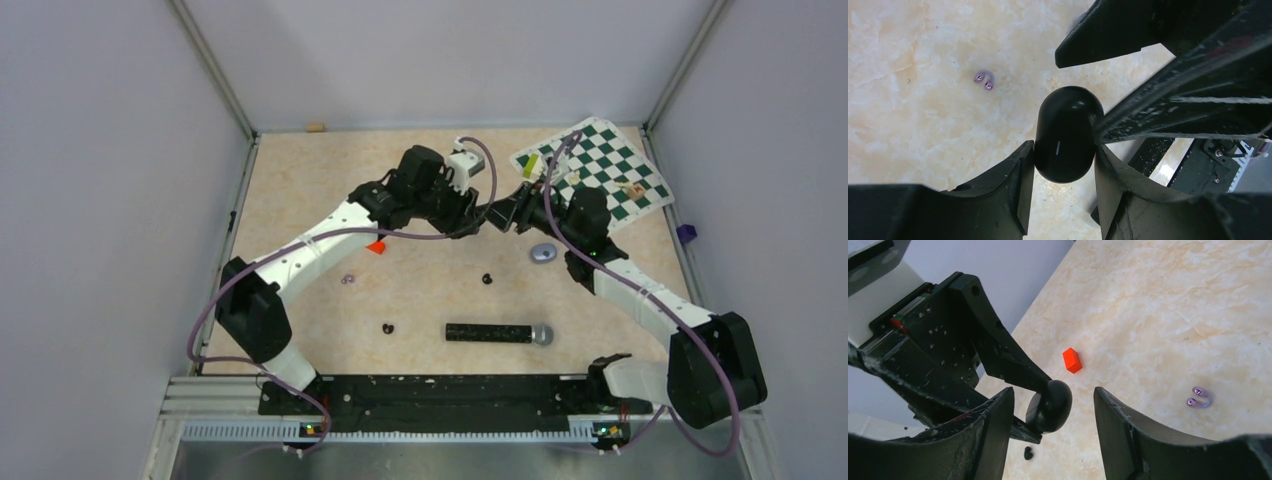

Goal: Insert the wireless bluetooth earbuds into the charging case
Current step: Open the charging case.

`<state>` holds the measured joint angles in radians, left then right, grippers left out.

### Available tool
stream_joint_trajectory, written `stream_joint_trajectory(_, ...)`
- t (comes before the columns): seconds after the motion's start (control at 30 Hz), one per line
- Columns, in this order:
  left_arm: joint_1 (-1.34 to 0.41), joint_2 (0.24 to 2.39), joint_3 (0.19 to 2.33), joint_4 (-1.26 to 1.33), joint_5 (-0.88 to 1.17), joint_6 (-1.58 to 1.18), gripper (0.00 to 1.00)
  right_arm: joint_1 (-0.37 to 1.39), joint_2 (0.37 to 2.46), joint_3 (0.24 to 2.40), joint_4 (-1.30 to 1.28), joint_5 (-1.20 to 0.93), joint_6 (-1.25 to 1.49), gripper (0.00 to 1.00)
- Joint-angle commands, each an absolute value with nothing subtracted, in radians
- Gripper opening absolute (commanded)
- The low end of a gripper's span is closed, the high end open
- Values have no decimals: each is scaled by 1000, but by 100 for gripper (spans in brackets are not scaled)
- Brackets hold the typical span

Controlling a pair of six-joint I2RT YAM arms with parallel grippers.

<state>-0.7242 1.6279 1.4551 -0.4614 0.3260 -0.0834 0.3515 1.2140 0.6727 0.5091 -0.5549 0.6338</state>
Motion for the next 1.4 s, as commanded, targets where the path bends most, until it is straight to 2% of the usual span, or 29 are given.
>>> stream_joint_trajectory(0.0, -743, 1618, 1504, -446, 310, -64, 36, 356, 1219, 673, 535, -508, 697, 57)
stream_joint_trajectory(0.2, -751, 1625, 1510, -451, 292, -56, 36, 356, 1222, 663, 524, -492, 723, 51)
stream_joint_trajectory(0.57, -755, 1627, 1534, -476, 234, -40, 36, 356, 1211, 627, 535, -512, 790, 50)
stream_joint_trajectory(1.1, -781, 1659, 1558, -493, 224, -31, 36, 371, 1246, 645, 578, -544, 836, 43)
stream_joint_trajectory(1.3, -785, 1663, 1562, -498, 211, -24, 37, 377, 1235, 648, 568, -544, 823, 23)
stream_joint_trajectory(1.37, -786, 1662, 1562, -501, 215, -18, 40, 376, 1226, 652, 560, -540, 808, 16)
